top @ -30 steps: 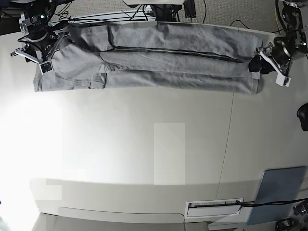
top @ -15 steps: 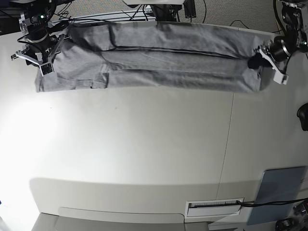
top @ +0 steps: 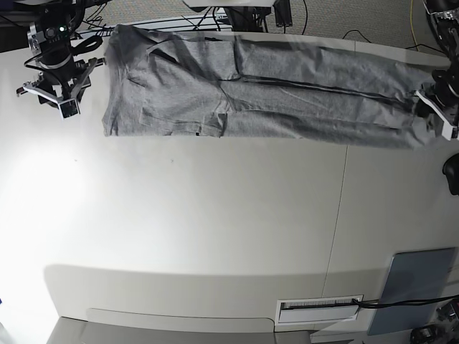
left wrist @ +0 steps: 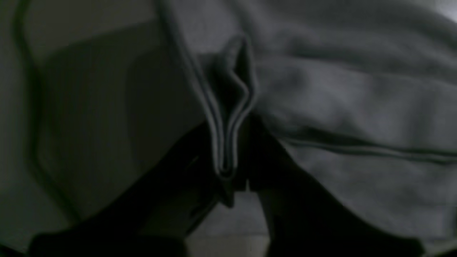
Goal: Fold the T-shirt properly
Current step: 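Grasp the end of the folded strip with the left gripper, then fold the strip end toward the middle of the strip with the left gripper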
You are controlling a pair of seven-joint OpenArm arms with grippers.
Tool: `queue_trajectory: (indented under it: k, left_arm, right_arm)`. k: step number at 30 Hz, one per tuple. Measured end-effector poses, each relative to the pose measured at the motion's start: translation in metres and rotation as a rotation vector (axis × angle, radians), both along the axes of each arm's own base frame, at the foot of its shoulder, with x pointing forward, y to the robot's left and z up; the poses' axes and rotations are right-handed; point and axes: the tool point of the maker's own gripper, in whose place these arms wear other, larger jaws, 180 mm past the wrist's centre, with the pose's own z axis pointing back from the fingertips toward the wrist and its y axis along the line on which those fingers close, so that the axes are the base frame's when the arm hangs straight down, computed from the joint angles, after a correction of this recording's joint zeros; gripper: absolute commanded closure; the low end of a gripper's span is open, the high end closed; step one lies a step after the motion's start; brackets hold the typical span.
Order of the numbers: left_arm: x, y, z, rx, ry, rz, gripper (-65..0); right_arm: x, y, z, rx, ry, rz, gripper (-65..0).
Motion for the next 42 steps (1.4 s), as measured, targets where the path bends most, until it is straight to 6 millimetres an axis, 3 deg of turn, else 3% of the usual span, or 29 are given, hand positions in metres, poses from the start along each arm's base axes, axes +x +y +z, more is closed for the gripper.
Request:
queue_trajectory:
  k: [4,6,13,23,30,35,42]
  left_arm:
    - [0.015,-0.045,0.045,-0.074,-0.129,-0.122,0.0]
    - [0.013,-0.066,0.061,-0.066,-0.170,-0.182,0.0]
    - [-0.002,-0.150,0.086,-0.209,-0.231,-0.285,0.0]
    - [-0.015,-0.252,0.046,-0.336,-0.095,-0.380,0.0]
    - [-0.022,-0.309,0.042,-0.398,-0.077,-0.469,0.0]
    - [-0.022,-0.336,0.041,-0.429,-0.081,-0.503,0.0]
    - [-0.019,-0.345,0.034,-0.443,-0.083,-0.489,0.0]
  right_arm:
    - [0.004,0.001,0.002,0.012,-0.013,-0.001,-22.8]
    - [0.006,0.005,0.001,0.041,-0.016,-0.002,-22.8]
    - [0.009,0.006,0.003,0.051,-0.024,-0.004,-22.8]
    - [0.008,0.006,0.002,0.050,-0.020,-0.006,-22.8]
    - [0.008,0.006,0.002,0.050,-0.019,-0.007,-22.8]
    - [0.008,0.005,0.002,0.050,-0.017,-0.008,-22.8]
    - [0.008,0.005,0.002,0.049,-0.017,-0.008,-22.8]
